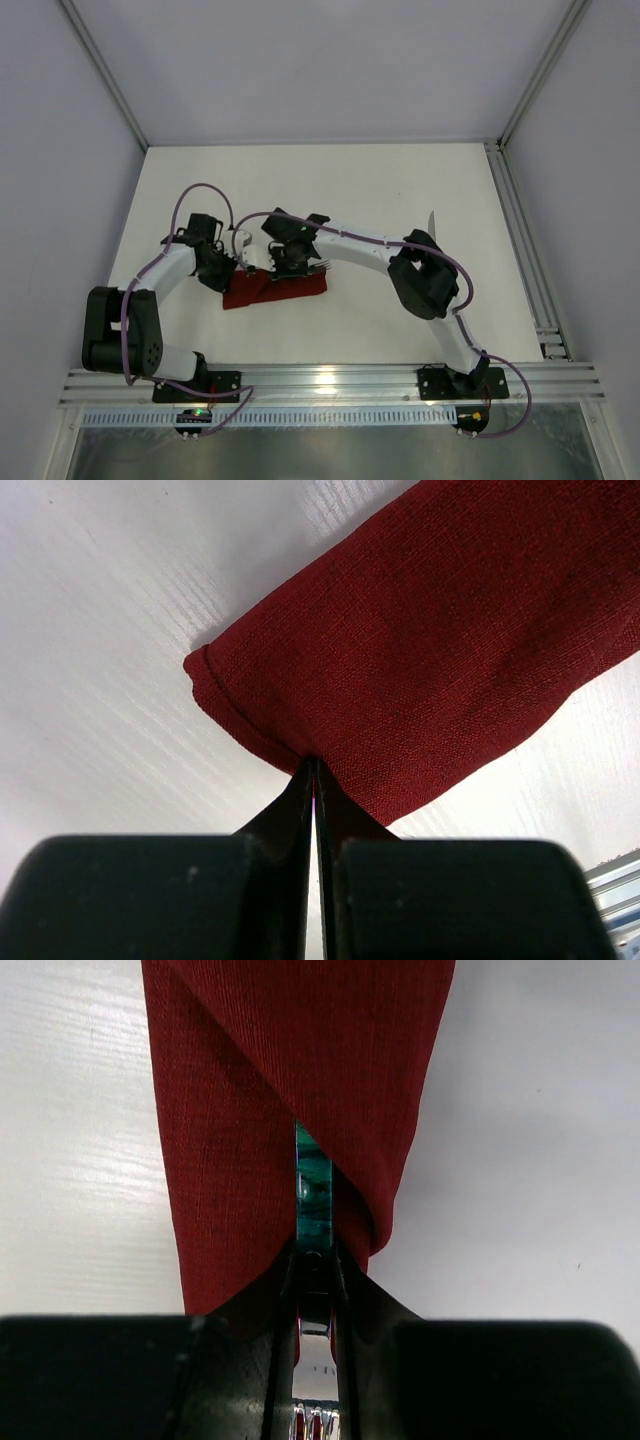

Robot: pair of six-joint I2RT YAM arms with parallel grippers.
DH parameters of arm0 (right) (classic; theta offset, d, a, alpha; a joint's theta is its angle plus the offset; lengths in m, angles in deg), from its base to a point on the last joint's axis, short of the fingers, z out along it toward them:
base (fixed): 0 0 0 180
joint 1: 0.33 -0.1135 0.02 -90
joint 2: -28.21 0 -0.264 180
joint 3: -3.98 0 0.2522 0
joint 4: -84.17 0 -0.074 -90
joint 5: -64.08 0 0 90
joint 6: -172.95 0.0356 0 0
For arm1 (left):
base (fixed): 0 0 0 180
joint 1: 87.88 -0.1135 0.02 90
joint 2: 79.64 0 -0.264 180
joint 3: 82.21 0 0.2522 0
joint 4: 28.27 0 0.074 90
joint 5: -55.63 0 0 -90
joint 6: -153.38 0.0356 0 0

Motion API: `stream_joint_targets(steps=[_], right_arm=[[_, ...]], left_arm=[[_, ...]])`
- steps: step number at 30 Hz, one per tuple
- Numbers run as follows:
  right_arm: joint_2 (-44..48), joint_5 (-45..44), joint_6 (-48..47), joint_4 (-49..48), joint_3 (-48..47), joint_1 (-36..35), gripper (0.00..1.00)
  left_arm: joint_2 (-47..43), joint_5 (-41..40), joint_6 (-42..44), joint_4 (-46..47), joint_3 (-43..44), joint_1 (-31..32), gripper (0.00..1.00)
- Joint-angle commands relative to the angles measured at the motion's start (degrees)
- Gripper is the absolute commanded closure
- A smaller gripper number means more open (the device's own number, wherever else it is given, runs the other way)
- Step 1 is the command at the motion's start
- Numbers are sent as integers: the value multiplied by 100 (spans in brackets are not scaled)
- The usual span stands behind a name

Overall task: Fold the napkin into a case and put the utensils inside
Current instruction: Stuff the knife into the folded napkin.

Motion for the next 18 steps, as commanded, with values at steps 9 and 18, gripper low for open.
stream_joint_targets(steps=[9,18], right_arm=[[-264,579,512,-853,-275,-89,96],[-360,693,627,-1425,-178,-125,91]], left_arm=[[-248,111,85,214,-34,22,100],[-336,199,59,205,-52,22,100]])
